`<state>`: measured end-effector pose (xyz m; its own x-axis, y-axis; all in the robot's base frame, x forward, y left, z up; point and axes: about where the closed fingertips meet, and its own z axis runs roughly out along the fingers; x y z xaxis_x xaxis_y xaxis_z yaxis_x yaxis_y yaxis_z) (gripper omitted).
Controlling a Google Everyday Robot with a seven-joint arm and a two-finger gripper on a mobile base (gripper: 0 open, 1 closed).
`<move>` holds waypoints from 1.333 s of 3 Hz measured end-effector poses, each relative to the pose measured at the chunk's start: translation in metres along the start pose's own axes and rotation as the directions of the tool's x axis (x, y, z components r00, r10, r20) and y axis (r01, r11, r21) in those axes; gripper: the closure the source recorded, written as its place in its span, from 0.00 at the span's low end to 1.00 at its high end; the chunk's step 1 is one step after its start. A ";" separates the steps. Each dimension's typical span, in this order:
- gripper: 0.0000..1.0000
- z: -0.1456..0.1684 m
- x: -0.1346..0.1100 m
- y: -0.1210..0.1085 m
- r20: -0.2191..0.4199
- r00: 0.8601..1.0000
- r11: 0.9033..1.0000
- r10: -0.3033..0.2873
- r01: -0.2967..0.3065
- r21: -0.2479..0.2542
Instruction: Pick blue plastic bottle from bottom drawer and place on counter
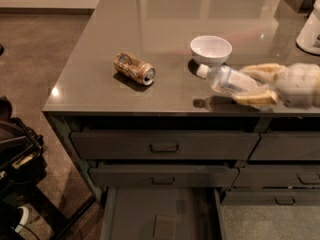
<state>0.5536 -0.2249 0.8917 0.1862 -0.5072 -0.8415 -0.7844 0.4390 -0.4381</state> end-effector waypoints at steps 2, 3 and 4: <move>0.82 0.050 -0.022 -0.046 0.043 0.997 0.996 -0.066 0.068 -0.064; 0.58 0.050 -0.021 -0.044 0.041 0.997 0.996 -0.063 0.066 -0.065; 0.35 0.050 -0.021 -0.044 0.041 0.997 0.996 -0.063 0.066 -0.065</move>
Offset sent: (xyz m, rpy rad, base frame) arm 0.0440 0.0128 0.0066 -0.0210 -0.0055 0.0641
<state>0.6140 -0.1968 0.9132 0.2598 -0.5031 -0.8243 -0.8073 0.3553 -0.4713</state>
